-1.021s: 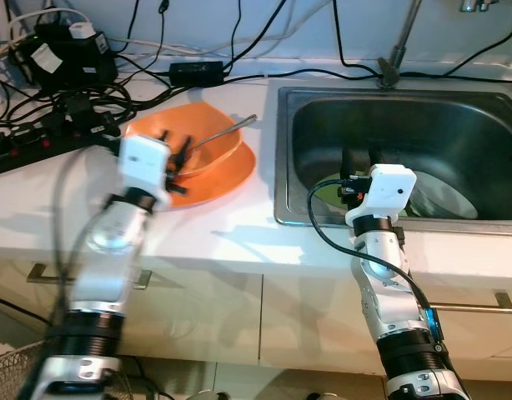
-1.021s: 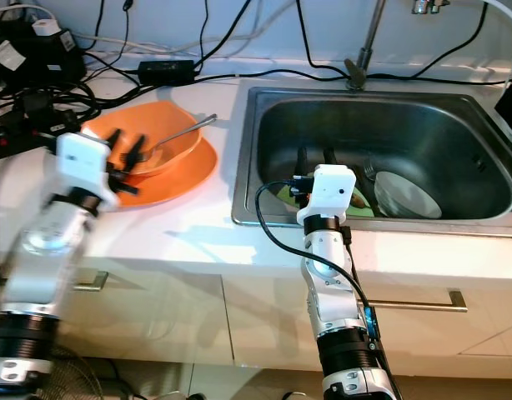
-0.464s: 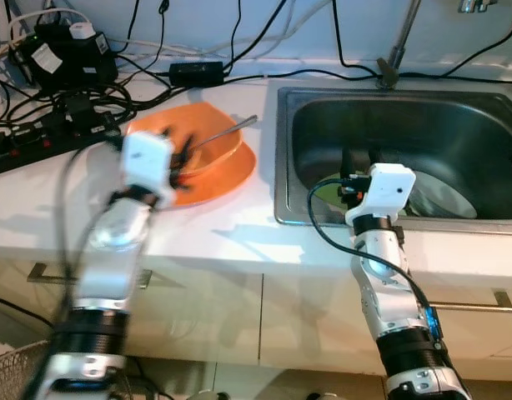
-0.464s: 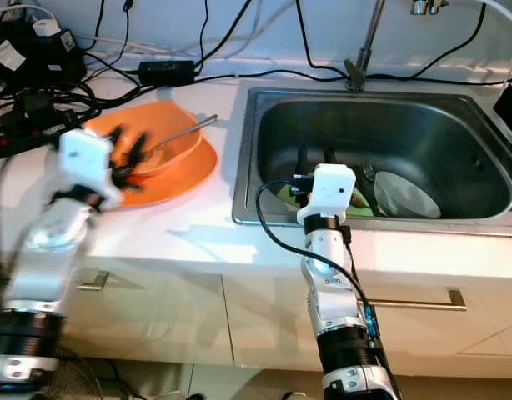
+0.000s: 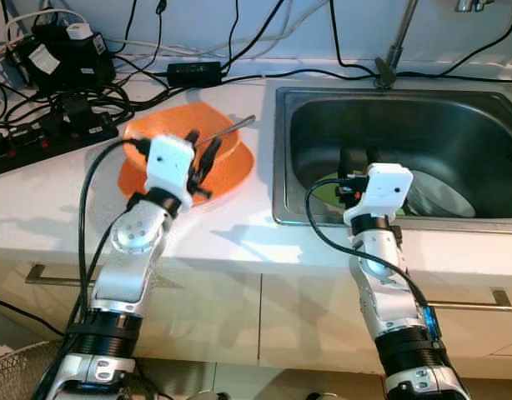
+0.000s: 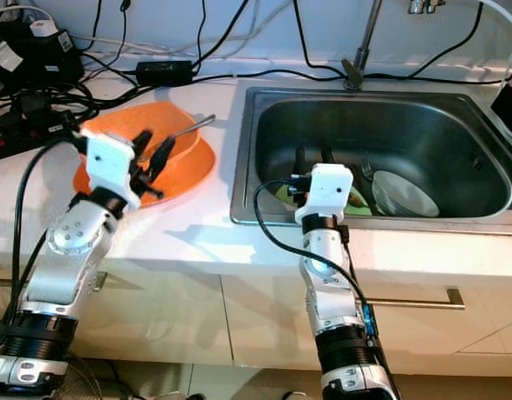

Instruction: Kitchen organization

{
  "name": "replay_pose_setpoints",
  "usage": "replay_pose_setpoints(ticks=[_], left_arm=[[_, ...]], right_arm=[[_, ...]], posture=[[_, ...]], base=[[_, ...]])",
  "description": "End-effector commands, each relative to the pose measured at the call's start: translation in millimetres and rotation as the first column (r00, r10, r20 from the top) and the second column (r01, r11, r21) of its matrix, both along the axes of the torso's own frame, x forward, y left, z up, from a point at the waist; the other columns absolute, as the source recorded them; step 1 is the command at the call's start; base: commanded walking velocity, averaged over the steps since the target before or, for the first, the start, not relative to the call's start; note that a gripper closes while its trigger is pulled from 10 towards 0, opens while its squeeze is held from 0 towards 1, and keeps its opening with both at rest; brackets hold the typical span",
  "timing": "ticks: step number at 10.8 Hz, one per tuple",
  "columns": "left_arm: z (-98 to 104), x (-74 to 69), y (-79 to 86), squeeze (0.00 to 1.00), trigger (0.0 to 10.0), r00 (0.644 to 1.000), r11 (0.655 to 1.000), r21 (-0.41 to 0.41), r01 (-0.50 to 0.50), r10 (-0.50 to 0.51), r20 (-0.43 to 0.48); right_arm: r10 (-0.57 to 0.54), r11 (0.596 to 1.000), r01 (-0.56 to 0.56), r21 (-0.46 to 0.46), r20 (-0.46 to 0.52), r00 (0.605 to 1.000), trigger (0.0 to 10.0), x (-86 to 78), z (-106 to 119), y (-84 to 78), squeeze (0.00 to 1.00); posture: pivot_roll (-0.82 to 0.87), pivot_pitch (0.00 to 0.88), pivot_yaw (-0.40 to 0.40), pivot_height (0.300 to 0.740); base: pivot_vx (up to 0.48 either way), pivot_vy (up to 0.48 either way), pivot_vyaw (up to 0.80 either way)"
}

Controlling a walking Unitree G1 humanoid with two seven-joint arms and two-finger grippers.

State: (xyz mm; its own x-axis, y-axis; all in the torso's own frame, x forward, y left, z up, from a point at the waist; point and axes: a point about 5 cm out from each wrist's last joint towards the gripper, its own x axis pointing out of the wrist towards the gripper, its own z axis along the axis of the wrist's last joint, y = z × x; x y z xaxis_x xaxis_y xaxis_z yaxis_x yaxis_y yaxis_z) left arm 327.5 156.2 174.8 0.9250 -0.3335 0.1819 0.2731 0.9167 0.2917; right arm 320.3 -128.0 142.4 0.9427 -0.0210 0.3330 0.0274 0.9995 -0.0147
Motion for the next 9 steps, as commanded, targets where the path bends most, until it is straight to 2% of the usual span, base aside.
replay_pose_setpoints(ticks=[1,9], left_arm=[[-3.0,2.1,4.0,0.0,10.0,0.999,0.999,0.035,-0.028,0.029,-0.023],[-9.1,3.8,35.9,0.0,10.0,0.987,0.979,0.143,-0.145,0.154,-0.05]], right_arm=[[-0.014,1.0,0.014,-0.002,-0.079,0.997,10.0,-2.2,-17.9,-1.5,0.0],[-0.009,1.0,0.009,-0.002,-0.079,0.997,10.0,-1.1,-17.9,-0.9,0.0]], posture=[[0.05,0.045,0.064,0.74],[0.06,0.041,0.062,0.74]], base=[[0.0,0.0,0.0],[0.0,0.0,0.0]])
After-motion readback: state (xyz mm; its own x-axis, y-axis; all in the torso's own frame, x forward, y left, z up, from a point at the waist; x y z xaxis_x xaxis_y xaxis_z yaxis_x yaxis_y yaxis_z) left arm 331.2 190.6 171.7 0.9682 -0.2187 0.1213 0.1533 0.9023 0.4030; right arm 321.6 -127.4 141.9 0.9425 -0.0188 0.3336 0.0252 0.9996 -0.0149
